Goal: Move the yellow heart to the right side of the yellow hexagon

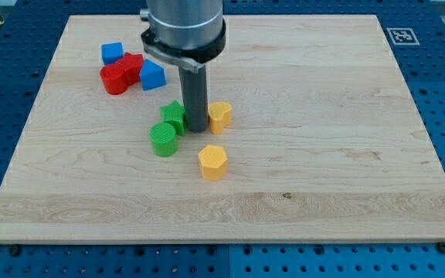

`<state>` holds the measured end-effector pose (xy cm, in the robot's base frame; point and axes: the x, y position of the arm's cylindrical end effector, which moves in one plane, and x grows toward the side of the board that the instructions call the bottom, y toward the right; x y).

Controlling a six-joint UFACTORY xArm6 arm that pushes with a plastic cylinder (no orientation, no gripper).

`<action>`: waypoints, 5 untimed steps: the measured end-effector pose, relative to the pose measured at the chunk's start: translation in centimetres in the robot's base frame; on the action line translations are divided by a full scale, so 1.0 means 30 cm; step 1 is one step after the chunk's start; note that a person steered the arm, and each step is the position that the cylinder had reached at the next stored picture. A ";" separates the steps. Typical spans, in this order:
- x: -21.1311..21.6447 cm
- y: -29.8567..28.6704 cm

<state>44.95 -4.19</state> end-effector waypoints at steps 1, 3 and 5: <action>-0.106 0.022; -0.088 0.108; 0.018 0.061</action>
<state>45.50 -2.37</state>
